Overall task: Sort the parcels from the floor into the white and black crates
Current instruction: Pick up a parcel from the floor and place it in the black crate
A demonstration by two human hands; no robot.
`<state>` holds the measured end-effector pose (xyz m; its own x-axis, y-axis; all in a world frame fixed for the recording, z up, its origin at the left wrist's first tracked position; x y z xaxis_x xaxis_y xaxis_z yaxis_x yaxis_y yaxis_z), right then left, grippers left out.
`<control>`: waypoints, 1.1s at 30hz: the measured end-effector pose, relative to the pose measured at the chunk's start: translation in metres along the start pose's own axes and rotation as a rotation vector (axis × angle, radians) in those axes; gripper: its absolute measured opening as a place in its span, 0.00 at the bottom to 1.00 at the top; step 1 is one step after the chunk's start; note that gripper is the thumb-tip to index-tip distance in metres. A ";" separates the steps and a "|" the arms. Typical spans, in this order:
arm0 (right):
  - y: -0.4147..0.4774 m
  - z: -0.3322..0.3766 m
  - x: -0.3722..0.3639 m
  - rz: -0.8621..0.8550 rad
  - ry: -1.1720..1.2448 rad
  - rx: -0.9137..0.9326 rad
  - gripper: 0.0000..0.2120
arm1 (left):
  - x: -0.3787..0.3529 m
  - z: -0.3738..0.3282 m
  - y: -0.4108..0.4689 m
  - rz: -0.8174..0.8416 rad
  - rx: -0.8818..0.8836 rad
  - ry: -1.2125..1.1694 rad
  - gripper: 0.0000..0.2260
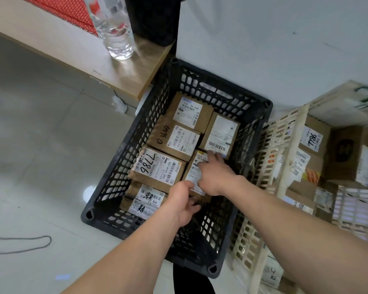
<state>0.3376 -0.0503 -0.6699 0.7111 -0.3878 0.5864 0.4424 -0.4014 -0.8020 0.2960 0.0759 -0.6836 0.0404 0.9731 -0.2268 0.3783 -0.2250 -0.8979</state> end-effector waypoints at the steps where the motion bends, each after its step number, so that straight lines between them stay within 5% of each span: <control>1: -0.001 0.000 0.000 -0.007 -0.020 0.003 0.29 | -0.001 -0.002 0.002 0.001 -0.013 -0.028 0.08; 10: -0.002 0.001 -0.006 -0.019 -0.081 0.017 0.29 | 0.007 0.010 0.011 0.020 -0.011 -0.029 0.18; 16: 0.000 0.003 -0.012 -0.021 -0.090 0.040 0.28 | 0.003 0.006 0.010 0.020 0.010 -0.076 0.06; 20: -0.003 0.004 -0.010 0.003 -0.083 0.045 0.28 | 0.006 0.004 0.008 0.024 0.035 0.052 0.19; 33: -0.023 0.014 0.027 -0.078 0.058 0.081 0.22 | 0.010 -0.026 -0.008 0.110 0.055 0.306 0.28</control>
<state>0.3544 -0.0397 -0.6377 0.6410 -0.4065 0.6510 0.5397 -0.3644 -0.7589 0.3173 0.0883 -0.6690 0.3576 0.9107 -0.2067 0.3057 -0.3233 -0.8955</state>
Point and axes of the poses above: each hand's wrist, its own y-axis towards the middle knuckle, its own x-axis out of the back of the hand, z = x × y, the point moved 10 cm from there along y, towards the middle knuckle, and after that the axes turned 14 degrees about -x, right-handed, at the moved point
